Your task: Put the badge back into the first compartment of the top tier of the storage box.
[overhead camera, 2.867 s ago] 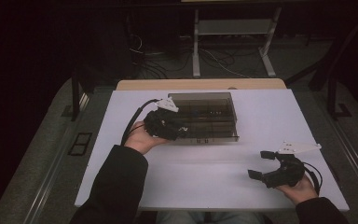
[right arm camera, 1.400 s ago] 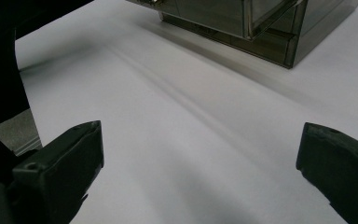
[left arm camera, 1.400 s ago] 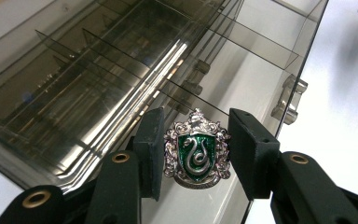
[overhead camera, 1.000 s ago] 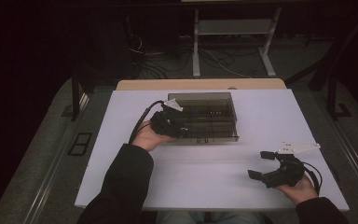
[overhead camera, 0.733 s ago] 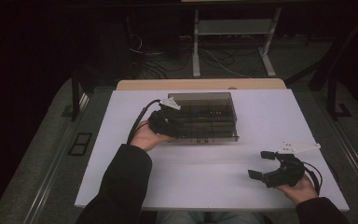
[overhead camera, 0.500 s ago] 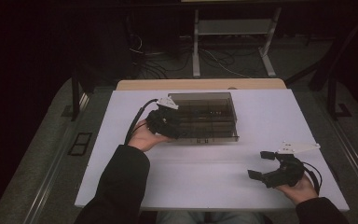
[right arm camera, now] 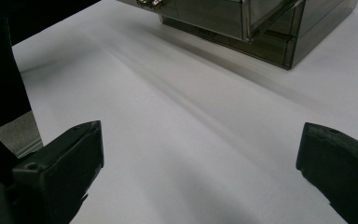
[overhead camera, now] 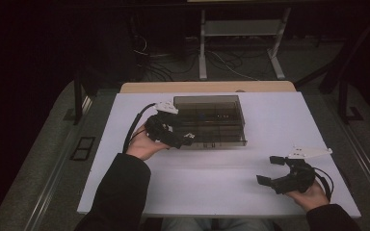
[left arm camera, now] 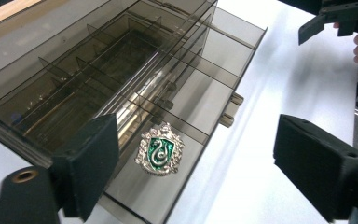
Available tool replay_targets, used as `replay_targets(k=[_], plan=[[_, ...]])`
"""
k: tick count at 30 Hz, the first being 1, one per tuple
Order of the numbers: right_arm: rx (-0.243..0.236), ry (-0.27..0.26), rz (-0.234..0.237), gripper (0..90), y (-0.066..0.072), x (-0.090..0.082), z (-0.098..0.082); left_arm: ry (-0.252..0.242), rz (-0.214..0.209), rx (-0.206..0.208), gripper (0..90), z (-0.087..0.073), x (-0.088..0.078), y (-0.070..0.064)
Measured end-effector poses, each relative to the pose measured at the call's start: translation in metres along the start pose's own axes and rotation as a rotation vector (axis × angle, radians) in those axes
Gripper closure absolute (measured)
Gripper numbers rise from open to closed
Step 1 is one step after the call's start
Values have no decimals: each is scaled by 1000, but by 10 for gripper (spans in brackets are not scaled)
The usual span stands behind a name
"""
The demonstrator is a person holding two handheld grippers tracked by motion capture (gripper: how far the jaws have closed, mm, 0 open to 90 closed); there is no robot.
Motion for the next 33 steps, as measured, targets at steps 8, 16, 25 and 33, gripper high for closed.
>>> replay_targets(k=[8,16,25,33], plan=[[10,1,3,4,1,-1,-1,2,33,-28,0,-13,-7,-3],[2,-2,-1,4,0,0,-1,-12,43,-48,0,-32,-11,-6],[7,2,0,4,1,0,-1,-36,72,-50,0,-50,-11,-12],[5,-2,-2,4,0,0,-1,-40,83,-48,0,-63,-11,-19]])
Point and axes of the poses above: each handheld gripper's, and its own axes: x roughly forward along the jaws, z roughly out of its top, y roughly to its left, the point moved 1 cm from there along x, roughly forward along the jaws, and after that the axes turned 12 degrees about y, right-handed, at the moved point
